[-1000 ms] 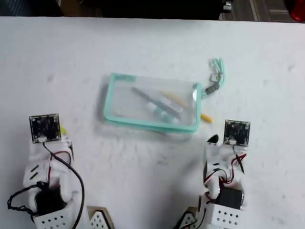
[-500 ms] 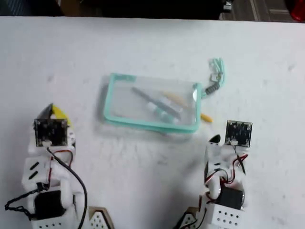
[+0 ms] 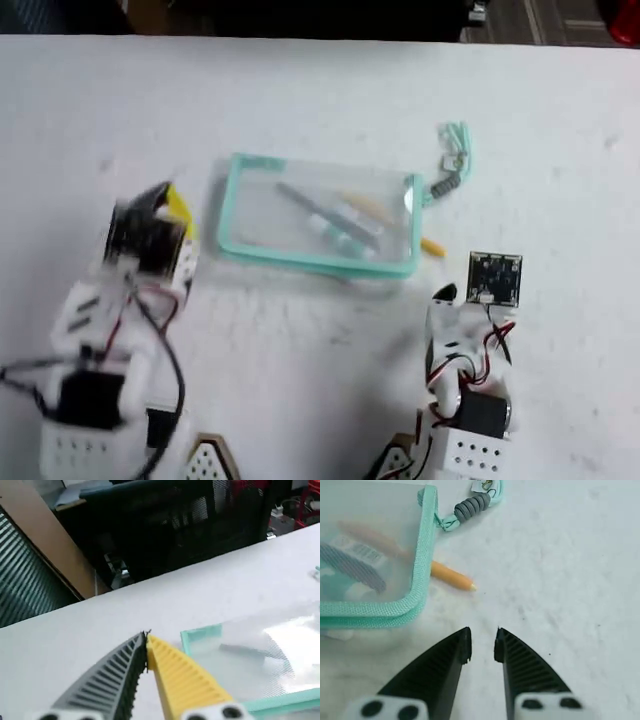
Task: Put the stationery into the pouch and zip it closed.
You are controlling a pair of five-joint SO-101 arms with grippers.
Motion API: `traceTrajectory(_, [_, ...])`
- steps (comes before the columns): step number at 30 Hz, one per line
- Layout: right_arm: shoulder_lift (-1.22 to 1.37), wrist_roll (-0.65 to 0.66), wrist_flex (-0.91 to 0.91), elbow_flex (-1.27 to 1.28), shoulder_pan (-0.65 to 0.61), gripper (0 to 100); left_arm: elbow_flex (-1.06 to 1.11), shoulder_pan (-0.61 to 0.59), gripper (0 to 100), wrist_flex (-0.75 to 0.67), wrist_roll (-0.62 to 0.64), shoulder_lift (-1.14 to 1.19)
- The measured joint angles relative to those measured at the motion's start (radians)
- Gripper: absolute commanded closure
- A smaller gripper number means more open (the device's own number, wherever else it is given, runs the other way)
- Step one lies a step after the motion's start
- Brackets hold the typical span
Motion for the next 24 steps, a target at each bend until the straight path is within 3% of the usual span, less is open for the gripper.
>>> traceTrajectory(5, [0.0,0.0,0.002,0.0,0.002,91.8,-0.192,0.026,98,0.012,0.107,0.394])
traceTrajectory(12, [0.0,0.068,0.002,0.0,0.052,92.0,-0.218,0.032,98,-0.043,0.187,0.747])
traceTrajectory(17, [0.0,0.216,0.002,0.0,0.052,91.8,-0.12,0.041,98,-0.173,0.19,0.809])
traceTrajectory(24, [0.0,0.242,0.002,0.0,0.052,91.7,-0.003,0.048,98,-0.347,0.19,0.809])
